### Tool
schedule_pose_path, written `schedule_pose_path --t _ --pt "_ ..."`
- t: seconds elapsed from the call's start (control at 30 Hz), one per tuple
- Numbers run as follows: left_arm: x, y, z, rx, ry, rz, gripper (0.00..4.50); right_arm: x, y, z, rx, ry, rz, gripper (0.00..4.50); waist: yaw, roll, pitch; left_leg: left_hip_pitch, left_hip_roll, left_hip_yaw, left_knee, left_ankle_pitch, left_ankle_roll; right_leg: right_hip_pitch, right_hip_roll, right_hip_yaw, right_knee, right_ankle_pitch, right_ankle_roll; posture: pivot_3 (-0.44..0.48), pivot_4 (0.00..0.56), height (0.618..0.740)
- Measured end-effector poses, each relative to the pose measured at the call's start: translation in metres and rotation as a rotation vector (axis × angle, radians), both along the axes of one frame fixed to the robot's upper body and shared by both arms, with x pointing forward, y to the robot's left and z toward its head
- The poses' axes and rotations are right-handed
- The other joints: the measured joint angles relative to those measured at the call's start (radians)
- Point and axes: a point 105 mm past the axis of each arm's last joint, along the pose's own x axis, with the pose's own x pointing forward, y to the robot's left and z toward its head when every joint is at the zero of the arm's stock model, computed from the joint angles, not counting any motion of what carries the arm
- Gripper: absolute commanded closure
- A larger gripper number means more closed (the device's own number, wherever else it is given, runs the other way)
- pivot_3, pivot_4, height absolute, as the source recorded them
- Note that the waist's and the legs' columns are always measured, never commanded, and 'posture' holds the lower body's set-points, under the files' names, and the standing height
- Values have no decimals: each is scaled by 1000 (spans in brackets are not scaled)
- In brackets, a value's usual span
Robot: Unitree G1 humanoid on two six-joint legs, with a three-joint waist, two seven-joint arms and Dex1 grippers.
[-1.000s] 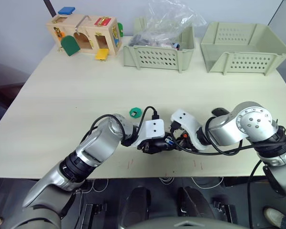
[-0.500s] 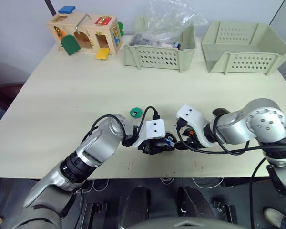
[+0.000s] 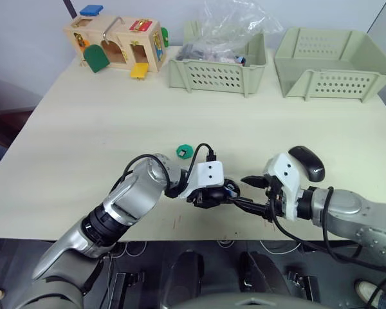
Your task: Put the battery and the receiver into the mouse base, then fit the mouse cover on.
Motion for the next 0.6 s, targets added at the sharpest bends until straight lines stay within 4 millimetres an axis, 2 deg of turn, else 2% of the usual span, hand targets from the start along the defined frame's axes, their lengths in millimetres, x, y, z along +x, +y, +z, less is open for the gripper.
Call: schedule_pose_path --t 0.03,0.07,0.1,0.13,0.17,0.23,0.27,0.3,0.47,0.6 --pt "0 0 0 0 0 0 1575 0 0 -1 6 -15 -3 1259 0 0 0 0 0 0 0 0 0 0 0 0 0 0 0 0 150 740" --pt "0 0 0 1 0 1 1575 3 -1 -4 22 -48 -19 1642 0 0 0 0 0 0 0 0 0 0 0 0 0 0 0 0 150 740" --pt "0 0 0 1 0 2 1575 5 -2 -7 45 -56 -37 1768 0 -1 0 0 0 -1 1 0 0 1 0 -1 0 0 0 0 150 740" --pt "0 0 0 1 1 3 1575 8 -3 -15 75 -65 -51 2200 -1 0 0 1 0 0 1 0 0 1 0 0 1 -1 0 0 150 740" --pt "0 0 0 1 1 3 1575 8 -3 -21 90 -59 -55 2424 -1 0 0 1 0 0 1 0 0 1 0 0 1 -1 -1 0 150 740" --pt "0 1 0 2 1 3 1575 9 -1 -29 142 -80 -54 3390 -1 0 0 1 0 0 1 0 0 1 1 0 1 -2 -2 0 150 740" --pt "0 1 0 2 1 4 1575 10 0 -32 190 -103 -57 4132 -1 0 0 1 0 0 1 0 0 1 1 0 2 -2 -2 0 150 740" --pt "0 0 0 2 1 4 1575 9 0 -33 192 -120 -50 4340 -1 0 0 1 0 0 1 0 0 1 1 0 2 -2 -2 0 150 740" --pt "0 1 -1 3 4 8 1575 4 2 -45 245 -139 -53 4340 -1 1 0 2 0 0 1 0 0 1 1 0 2 -2 -3 0 150 740" --pt "0 1 -1 3 3 11 1575 5 7 -43 252 -176 -49 4340 -1 1 0 3 0 1 2 0 -1 1 1 1 4 -2 -4 0 150 740"
